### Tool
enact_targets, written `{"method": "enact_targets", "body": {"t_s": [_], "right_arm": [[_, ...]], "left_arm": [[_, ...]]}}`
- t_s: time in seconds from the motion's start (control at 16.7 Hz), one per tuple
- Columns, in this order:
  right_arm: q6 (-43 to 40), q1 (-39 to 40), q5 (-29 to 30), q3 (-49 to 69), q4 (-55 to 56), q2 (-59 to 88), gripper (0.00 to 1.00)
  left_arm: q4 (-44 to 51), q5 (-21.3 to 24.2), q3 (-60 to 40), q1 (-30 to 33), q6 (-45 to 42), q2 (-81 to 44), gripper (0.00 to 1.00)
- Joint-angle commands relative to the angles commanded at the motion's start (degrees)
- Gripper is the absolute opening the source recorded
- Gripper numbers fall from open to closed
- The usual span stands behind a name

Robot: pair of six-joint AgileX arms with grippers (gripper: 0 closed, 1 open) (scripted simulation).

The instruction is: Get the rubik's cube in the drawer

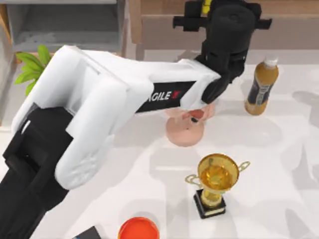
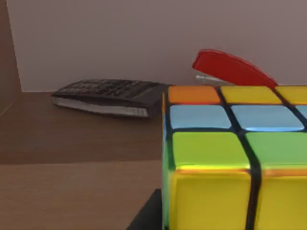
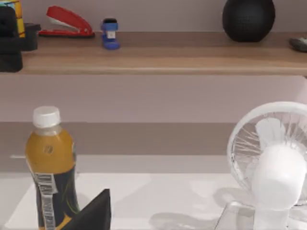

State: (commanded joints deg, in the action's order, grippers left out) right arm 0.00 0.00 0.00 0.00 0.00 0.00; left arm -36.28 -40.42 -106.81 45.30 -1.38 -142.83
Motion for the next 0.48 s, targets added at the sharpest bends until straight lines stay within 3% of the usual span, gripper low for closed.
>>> {"method": "enact_targets", "body": {"t_s": [0.48], "right_arm": [[0.0, 0.0, 0.0, 0.0, 0.0, 0.0, 1.0]], "left_arm": [[0.8, -0.6, -0.5, -0.8, 0.5, 0.5, 0.0]]}}
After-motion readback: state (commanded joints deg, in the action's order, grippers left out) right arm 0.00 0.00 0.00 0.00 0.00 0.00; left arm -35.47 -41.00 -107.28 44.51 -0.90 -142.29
